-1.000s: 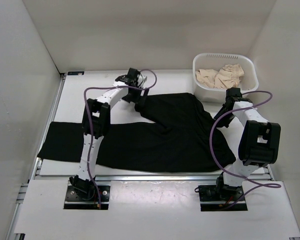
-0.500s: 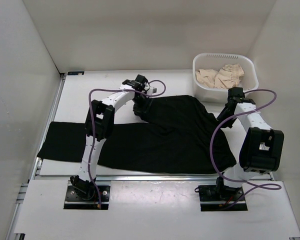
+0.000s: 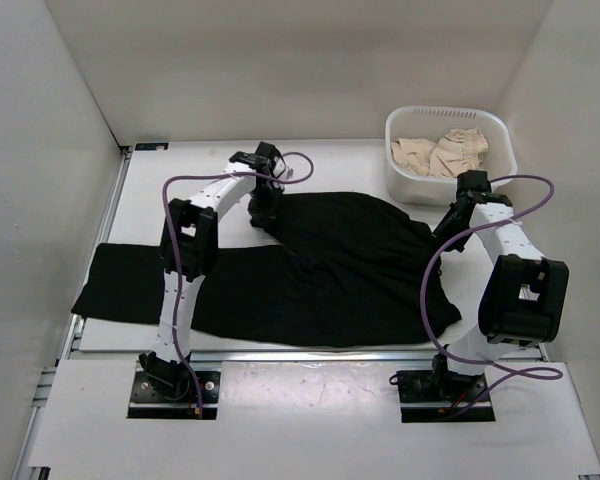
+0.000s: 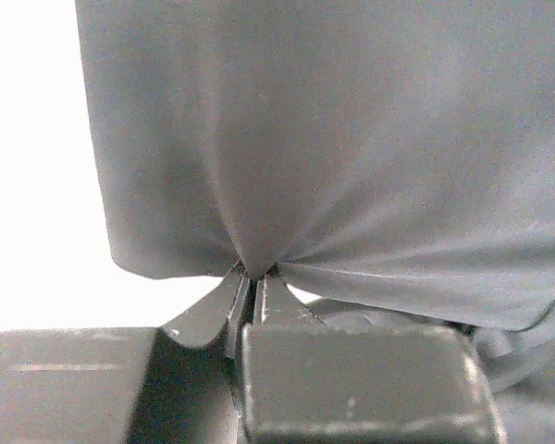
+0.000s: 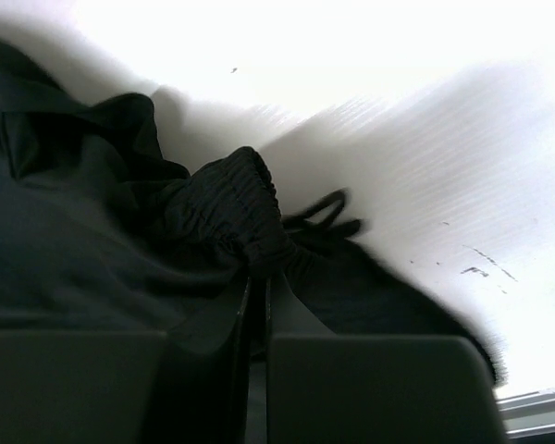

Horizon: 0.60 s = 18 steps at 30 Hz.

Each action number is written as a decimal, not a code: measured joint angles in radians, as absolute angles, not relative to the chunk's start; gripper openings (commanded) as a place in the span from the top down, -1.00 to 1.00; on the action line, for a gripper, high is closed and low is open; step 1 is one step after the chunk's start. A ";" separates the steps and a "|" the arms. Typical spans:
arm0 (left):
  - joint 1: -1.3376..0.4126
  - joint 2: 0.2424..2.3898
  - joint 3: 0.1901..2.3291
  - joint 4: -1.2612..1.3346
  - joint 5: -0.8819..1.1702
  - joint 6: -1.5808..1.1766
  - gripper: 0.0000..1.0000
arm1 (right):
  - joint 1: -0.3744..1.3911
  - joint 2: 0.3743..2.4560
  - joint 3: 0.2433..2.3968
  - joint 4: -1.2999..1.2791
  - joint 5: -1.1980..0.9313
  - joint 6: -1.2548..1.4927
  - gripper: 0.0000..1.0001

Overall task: Fold and stack the trousers
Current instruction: Flatten the trousers out

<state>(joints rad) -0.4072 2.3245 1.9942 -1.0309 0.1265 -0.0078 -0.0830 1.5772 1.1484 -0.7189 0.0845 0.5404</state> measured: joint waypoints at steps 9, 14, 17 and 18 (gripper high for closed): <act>-0.415 1.996 1.944 -0.948 -0.034 -0.001 -0.85 | -0.083 1.599 1.148 -0.700 0.045 0.541 1.00; -0.391 2.019 2.005 -0.947 -0.034 0.001 -1.00 | -0.083 1.626 1.148 -0.699 0.038 0.540 1.00; -0.317 2.154 2.090 -0.931 -0.040 0.001 -1.00 | -0.083 1.636 1.149 -0.697 0.033 0.539 1.00; -0.294 2.201 2.107 -0.929 -0.043 0.000 -1.00 | -0.083 1.639 1.149 -0.697 0.030 0.538 1.00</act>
